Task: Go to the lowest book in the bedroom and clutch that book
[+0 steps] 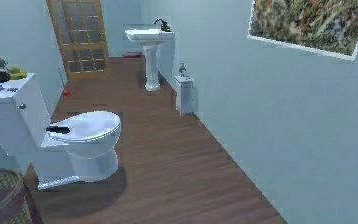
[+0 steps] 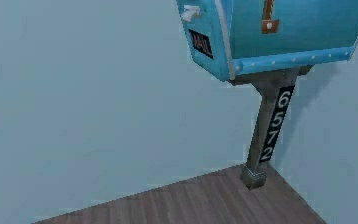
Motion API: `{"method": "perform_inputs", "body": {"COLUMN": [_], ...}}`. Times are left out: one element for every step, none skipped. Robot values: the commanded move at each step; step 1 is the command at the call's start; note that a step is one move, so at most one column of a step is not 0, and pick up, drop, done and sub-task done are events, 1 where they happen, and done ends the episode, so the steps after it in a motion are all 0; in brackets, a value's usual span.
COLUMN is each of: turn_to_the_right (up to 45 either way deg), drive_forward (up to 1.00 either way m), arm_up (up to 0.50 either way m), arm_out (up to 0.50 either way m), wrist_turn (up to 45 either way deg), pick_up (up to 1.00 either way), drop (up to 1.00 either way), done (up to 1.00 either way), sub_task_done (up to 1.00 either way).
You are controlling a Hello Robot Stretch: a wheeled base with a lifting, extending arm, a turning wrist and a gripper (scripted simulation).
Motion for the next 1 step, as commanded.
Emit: {"method": "perform_inputs", "body": {"turn_to_the_right": [-3.0], "drive_forward": [0.00], "arm_up": [0.00], "arm_out": [0.00], "wrist_turn": [0.0], "pick_up": [0.00], "drop": [0.00], "done": [0.00], "sub_task_done": [0.00]}}
